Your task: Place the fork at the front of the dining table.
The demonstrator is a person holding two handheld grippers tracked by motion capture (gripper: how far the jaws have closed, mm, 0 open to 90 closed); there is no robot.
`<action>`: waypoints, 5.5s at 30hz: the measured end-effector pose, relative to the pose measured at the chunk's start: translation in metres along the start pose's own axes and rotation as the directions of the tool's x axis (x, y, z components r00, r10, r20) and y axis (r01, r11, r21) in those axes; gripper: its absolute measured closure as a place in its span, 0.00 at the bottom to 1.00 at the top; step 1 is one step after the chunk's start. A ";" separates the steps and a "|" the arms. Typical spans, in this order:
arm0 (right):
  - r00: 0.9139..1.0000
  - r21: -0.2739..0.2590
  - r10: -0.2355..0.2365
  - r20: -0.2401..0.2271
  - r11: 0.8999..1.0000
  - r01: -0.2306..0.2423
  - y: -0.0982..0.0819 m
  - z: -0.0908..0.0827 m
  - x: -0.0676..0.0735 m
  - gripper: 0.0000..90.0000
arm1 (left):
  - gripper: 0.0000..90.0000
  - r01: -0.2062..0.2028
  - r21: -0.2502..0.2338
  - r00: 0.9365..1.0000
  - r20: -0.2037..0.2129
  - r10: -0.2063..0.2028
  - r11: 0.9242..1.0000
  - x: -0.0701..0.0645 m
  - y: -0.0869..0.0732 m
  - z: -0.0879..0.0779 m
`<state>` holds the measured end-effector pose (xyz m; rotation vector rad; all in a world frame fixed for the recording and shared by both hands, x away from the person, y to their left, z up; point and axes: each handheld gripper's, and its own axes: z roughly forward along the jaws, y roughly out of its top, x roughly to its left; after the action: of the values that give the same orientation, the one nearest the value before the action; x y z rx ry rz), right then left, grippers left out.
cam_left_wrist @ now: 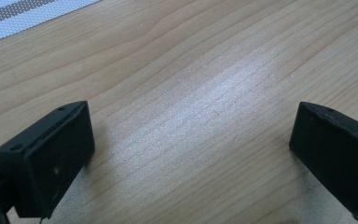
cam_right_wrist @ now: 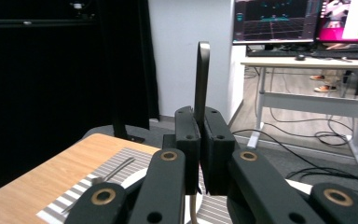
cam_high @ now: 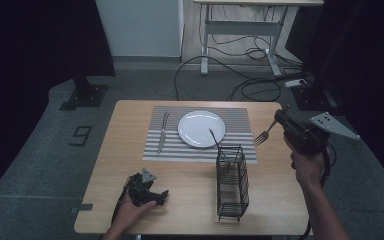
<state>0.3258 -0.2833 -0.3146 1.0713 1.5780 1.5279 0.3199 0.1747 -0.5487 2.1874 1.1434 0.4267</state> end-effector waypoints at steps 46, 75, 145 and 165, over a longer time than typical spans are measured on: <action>0.994 0.277 -0.049 0.100 0.961 0.019 -0.129 0.126 -0.020 0.96 | 0.00 0.000 -0.001 1.000 -0.001 0.000 1.000 0.000 0.000 0.000; 0.994 0.306 -0.045 0.095 0.952 0.014 -0.135 0.171 -0.026 0.95 | 0.00 0.001 -0.001 1.000 -0.001 -0.001 1.000 0.000 0.000 0.000; 0.976 0.565 0.088 0.199 0.803 -0.188 -0.200 0.273 -0.068 0.94 | 0.00 0.014 -0.002 1.000 -0.012 -0.014 1.000 -0.001 -0.001 0.000; 0.974 0.604 0.103 0.199 0.770 -0.205 -0.204 0.275 -0.072 0.84 | 0.00 0.014 -0.002 1.000 -0.012 -0.014 1.000 -0.001 -0.001 0.000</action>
<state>0.5834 -0.2239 -0.5434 1.6751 1.9789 0.9800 0.3185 0.1739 -0.5489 2.1771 1.1632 0.4347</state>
